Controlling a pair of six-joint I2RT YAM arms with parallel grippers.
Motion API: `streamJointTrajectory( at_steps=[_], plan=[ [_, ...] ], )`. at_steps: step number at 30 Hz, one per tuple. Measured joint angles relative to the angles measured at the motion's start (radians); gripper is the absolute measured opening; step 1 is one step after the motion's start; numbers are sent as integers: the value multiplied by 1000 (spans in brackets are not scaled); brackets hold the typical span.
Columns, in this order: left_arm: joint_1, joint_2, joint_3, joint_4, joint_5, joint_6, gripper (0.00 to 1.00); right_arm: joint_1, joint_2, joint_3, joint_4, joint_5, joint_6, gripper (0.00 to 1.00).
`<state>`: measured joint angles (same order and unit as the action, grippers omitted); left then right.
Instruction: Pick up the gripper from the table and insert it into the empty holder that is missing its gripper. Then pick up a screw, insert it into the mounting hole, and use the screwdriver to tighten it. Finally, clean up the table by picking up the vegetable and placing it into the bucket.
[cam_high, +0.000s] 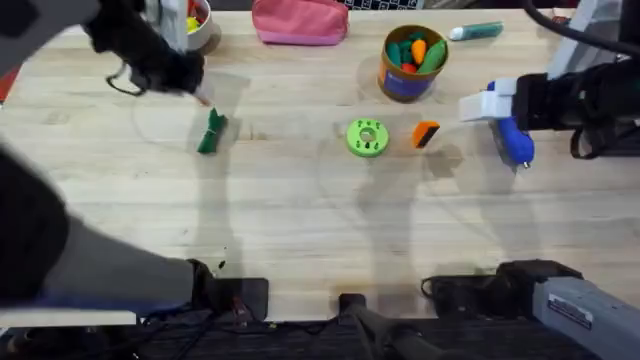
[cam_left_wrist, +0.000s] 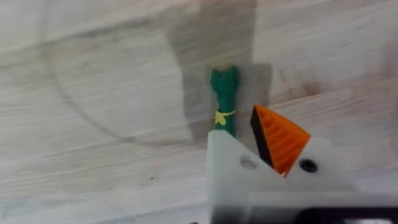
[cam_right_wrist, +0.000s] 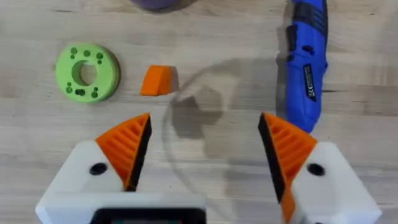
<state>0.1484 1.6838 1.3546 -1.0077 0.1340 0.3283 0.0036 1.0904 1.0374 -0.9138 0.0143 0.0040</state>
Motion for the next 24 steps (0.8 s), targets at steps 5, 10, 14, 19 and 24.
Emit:
streamJointTrajectory(
  at_steps=[5,10,14,19,24],
  plan=[
    [-28,-137,18,-18,-3,-8,8,0,0,0,0,0,0,994],
    [-28,-166,19,-24,-7,-12,262,0,0,0,0,0,0,994],
    [-28,-165,19,-45,-8,-20,892,0,0,0,0,0,0,994],
    [-28,-188,19,-122,-9,-50,987,0,0,0,0,0,0,994],
    [-28,-325,19,-196,-9,-74,987,0,0,0,-2,0,0,994]
  ],
)
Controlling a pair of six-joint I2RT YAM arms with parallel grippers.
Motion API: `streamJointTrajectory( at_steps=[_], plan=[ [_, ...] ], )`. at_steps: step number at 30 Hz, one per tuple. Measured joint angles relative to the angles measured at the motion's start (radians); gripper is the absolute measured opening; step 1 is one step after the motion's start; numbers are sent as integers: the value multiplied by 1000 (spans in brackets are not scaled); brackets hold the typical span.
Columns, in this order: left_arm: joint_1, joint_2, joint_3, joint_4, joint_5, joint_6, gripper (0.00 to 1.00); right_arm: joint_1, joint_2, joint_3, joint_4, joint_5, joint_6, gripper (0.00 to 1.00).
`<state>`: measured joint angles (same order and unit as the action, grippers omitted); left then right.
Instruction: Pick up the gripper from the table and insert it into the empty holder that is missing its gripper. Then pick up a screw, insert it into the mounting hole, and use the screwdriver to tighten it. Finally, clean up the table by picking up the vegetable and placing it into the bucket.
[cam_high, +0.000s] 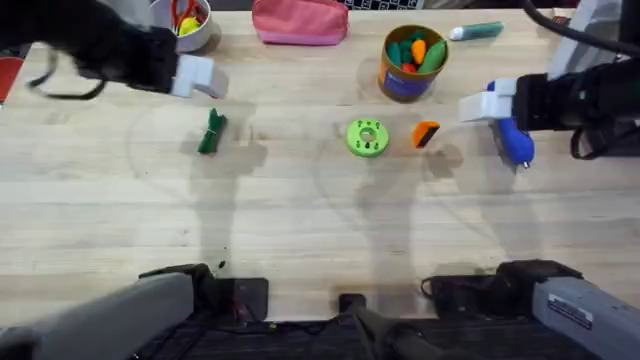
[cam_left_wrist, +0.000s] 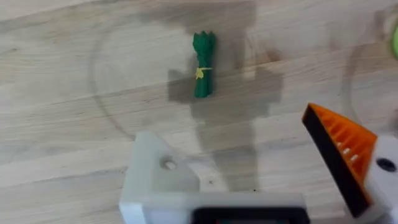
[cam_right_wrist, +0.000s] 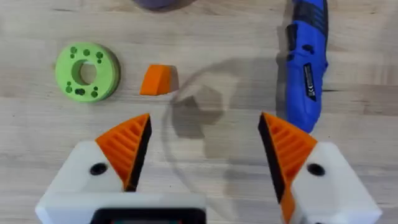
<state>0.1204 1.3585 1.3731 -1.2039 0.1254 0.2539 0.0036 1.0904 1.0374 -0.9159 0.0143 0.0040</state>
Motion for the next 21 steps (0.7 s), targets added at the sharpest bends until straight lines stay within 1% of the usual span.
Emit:
streamJointTrajectory(
  at_steps=[3,9,16,21],
  plan=[
    [0,-138,-15,-5,1,-27,988,0,0,0,-1,0,0,994],
    [0,-403,-85,-23,2,-77,988,0,0,0,-1,0,0,994],
    [0,-614,-90,-8,6,-92,987,0,0,0,-2,0,0,994],
    [0,-716,-90,-21,9,-94,985,0,0,0,-2,0,0,994]
  ],
)
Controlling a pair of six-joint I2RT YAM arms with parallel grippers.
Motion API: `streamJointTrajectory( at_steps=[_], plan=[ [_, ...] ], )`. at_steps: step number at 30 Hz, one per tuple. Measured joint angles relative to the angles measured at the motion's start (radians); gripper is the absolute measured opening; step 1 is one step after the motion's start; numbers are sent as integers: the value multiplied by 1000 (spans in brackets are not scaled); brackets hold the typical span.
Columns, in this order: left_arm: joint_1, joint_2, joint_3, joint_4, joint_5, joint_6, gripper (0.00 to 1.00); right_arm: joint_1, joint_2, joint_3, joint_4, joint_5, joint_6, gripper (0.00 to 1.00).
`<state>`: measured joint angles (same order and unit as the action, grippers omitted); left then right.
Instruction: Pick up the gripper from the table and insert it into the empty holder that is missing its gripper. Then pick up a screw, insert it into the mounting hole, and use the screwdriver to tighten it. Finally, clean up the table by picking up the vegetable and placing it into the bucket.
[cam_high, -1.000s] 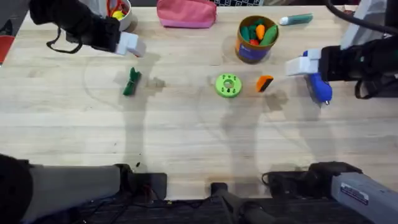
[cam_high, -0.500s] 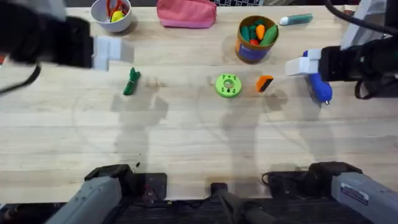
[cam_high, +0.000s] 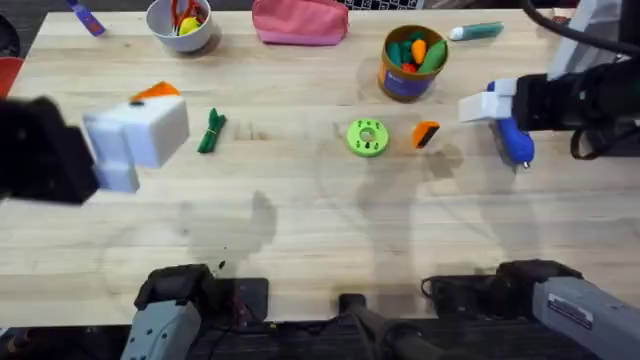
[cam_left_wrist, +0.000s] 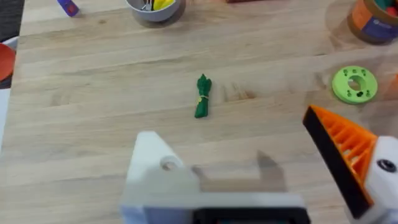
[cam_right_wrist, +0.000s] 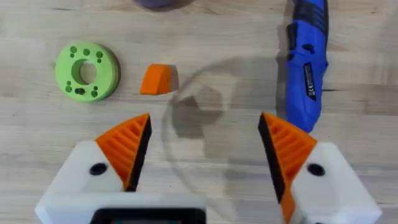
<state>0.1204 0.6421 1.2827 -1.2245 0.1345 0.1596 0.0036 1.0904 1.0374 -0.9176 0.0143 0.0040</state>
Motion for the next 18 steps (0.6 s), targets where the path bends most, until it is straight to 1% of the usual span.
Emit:
streamJointTrajectory(
  at_steps=[4,7,10,11,14,18],
  plan=[
    [0,-44,0,-54,8,-1,985,0,0,0,0,0,0,994],
    [0,-54,-1,-50,38,-2,987,0,0,0,0,0,0,994],
    [0,-54,-35,-8,63,-4,986,0,0,0,0,0,0,994],
    [0,-54,-55,14,67,-4,986,0,0,0,0,0,0,994],
    [0,-53,-149,156,79,-4,985,0,0,0,0,0,0,994],
    [-3,-53,-311,394,99,-5,985,0,0,0,0,0,0,994]
  ],
)
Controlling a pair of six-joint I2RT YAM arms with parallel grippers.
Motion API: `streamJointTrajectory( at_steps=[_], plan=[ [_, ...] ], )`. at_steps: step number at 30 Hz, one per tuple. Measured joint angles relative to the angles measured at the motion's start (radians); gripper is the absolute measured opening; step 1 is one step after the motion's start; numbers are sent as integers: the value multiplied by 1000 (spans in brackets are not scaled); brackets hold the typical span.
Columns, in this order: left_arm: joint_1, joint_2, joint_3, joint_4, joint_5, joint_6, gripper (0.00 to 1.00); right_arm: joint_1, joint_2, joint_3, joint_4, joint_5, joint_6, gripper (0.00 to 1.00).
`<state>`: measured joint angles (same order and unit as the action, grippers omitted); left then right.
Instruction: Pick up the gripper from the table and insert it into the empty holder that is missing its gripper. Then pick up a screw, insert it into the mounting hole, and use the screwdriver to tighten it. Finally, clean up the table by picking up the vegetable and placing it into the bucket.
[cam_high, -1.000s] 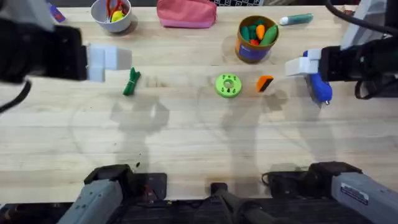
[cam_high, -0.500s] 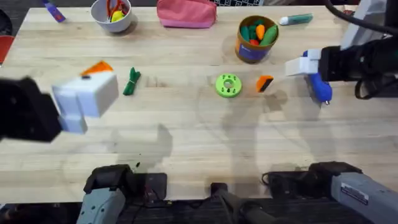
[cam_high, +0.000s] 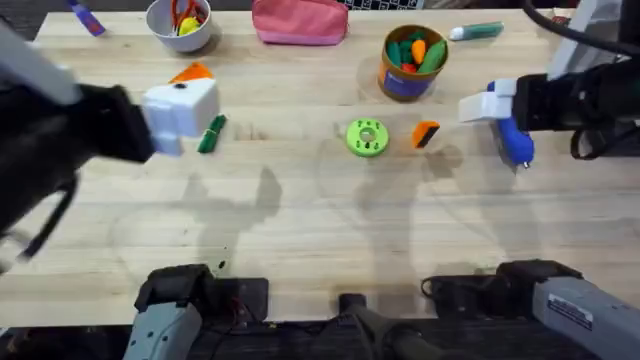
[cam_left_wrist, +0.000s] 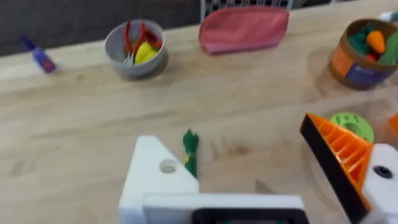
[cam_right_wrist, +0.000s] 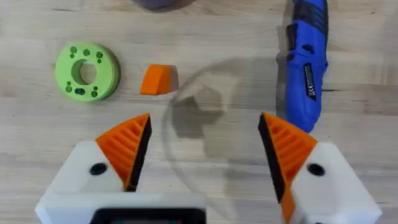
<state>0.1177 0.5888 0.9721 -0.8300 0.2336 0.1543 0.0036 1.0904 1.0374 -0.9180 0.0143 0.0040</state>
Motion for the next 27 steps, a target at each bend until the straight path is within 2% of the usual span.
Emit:
streamJointTrajectory(
  at_steps=[4,7,11,17,27],
  plan=[
    [-26,-21,-190,242,46,-2,985,0,0,0,0,0,0,994],
    [-49,-85,-339,370,82,-9,985,0,0,0,0,0,0,994],
    [-66,-232,-499,441,112,-71,986,0,0,0,0,0,0,994],
    [-67,-408,-666,556,190,-128,987,0,0,0,0,0,0,994],
    [-81,-577,-888,786,445,-199,985,0,0,0,0,0,0,994]
  ],
)
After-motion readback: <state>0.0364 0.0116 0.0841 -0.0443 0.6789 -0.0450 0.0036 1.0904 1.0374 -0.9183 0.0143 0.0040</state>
